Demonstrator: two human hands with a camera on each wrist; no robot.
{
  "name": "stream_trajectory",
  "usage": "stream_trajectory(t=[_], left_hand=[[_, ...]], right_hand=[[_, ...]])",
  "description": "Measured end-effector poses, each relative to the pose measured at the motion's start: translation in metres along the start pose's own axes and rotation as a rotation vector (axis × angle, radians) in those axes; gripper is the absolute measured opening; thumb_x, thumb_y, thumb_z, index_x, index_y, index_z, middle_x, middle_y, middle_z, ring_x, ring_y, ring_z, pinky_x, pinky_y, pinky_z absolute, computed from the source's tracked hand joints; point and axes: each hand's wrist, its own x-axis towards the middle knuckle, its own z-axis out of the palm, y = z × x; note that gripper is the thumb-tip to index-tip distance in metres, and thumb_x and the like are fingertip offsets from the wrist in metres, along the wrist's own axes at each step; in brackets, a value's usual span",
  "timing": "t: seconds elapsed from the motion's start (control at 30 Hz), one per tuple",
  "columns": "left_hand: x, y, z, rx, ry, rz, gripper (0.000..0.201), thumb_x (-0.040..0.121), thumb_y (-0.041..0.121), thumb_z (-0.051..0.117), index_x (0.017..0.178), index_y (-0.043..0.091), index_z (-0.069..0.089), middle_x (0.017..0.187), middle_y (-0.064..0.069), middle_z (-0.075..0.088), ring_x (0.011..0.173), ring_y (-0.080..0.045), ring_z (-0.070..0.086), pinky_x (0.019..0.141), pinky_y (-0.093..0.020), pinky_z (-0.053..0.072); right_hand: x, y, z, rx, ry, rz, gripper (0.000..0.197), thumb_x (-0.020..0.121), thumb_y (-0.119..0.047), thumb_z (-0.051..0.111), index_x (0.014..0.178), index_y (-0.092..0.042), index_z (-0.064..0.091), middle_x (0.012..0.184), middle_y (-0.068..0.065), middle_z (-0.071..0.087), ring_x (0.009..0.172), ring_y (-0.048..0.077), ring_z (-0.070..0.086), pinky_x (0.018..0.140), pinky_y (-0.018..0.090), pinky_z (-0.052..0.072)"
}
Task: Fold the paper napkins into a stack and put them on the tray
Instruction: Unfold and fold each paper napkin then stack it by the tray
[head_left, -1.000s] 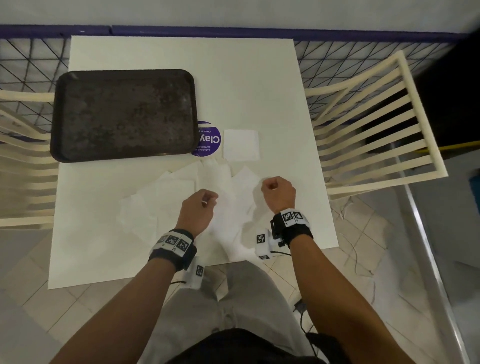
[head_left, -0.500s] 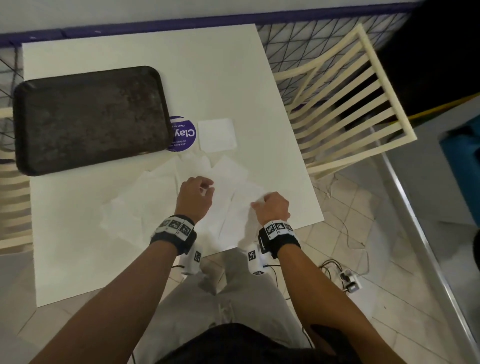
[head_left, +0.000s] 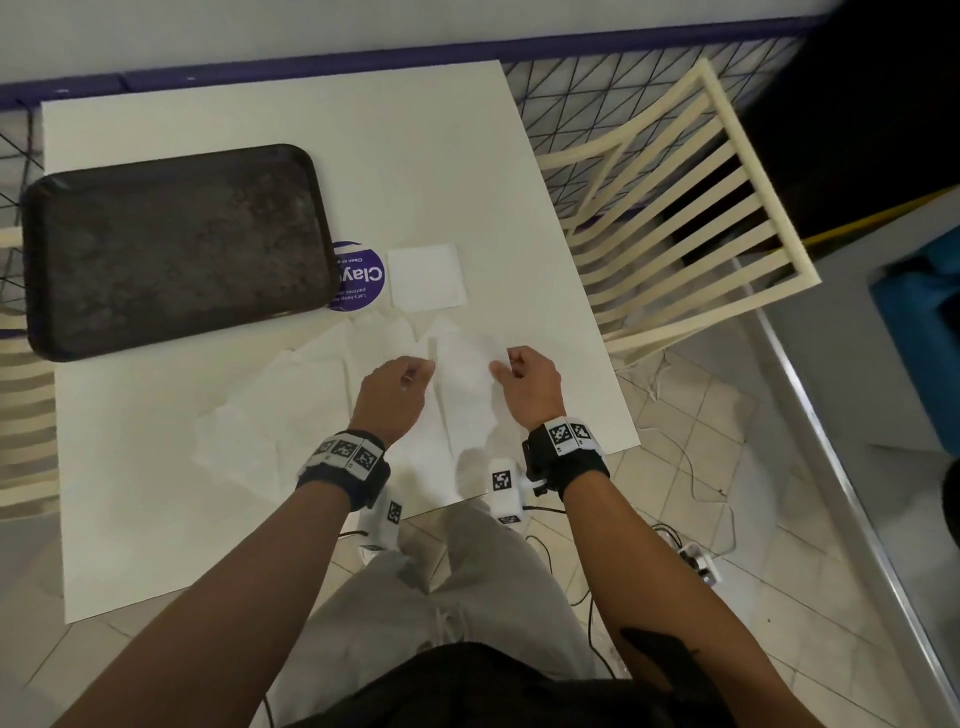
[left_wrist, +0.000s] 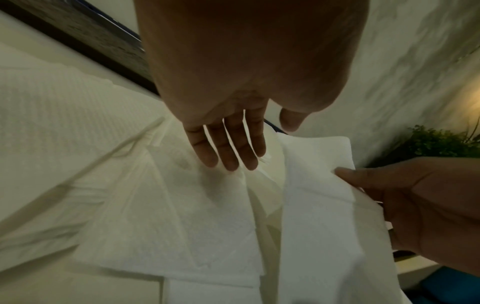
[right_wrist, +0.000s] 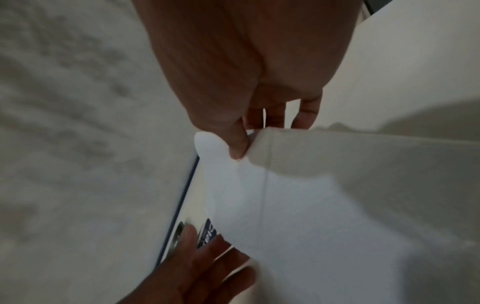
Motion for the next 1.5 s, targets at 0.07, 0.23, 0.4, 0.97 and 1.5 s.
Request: stream_trajectory(t=[0.07, 0.23, 0.4, 0.97, 1.5], left_hand=[[-0.001, 0.004, -0.001, -0.05, -0.029, -0.005, 0.038, 0.104, 0.051, 0.053, 0.111, 0.018, 0.071, 0.106, 0.004, 0.072, 0.098, -0.016, 0.062, 0.094, -0.031, 0.046], [0.001, 0.005, -0.006, -0.004, 0.001, 0.056, 0.032, 0.098, 0.04, 0.068, 0.075, 0.022, 0.055, 0.073, 0.007, 0.059, 0.072, -0.01, 0.054, 0.074, -0.028, 0.04], [0.002, 0.007, -0.017, -0.085, 0.085, 0.006, 0.031, 0.097, 0.036, 0.07, 0.076, 0.016, 0.06, 0.072, 0.0, 0.066, 0.07, -0.018, 0.06, 0.068, -0.022, 0.044], [-0.005, -0.001, -0.037, -0.5, 0.111, -0.134, 0.038, 0.093, 0.018, 0.077, 0.128, 0.017, 0.064, 0.094, -0.008, 0.078, 0.094, -0.03, 0.074, 0.09, -0.05, 0.062], [-0.008, -0.006, -0.042, -0.521, 0.17, -0.084, 0.015, 0.094, 0.01, 0.065, 0.1, 0.016, 0.078, 0.099, -0.004, 0.079, 0.1, -0.037, 0.072, 0.089, -0.06, 0.06]], right_hand=[[0.004, -0.008, 0.003, 0.046, -0.011, -0.006, 0.02, 0.093, -0.027, 0.07, 0.099, -0.008, 0.068, 0.08, -0.002, 0.059, 0.075, 0.015, 0.053, 0.075, 0.025, 0.045], [0.01, -0.019, 0.01, 0.159, -0.025, 0.004, 0.018, 0.09, -0.031, 0.074, 0.094, -0.014, 0.072, 0.086, 0.004, 0.072, 0.083, 0.018, 0.065, 0.085, 0.034, 0.054], [0.008, -0.023, 0.017, 0.197, -0.063, 0.003, 0.023, 0.088, -0.044, 0.074, 0.093, -0.021, 0.074, 0.086, -0.007, 0.072, 0.08, 0.012, 0.063, 0.085, 0.035, 0.054], [-0.002, -0.035, 0.029, 0.228, -0.187, -0.058, 0.033, 0.087, -0.021, 0.074, 0.119, -0.026, 0.066, 0.095, 0.001, 0.078, 0.088, 0.016, 0.072, 0.079, 0.035, 0.055], [-0.01, -0.047, 0.028, 0.326, -0.184, -0.094, 0.019, 0.086, -0.002, 0.075, 0.1, -0.016, 0.073, 0.09, 0.007, 0.076, 0.071, 0.011, 0.063, 0.067, 0.024, 0.05]])
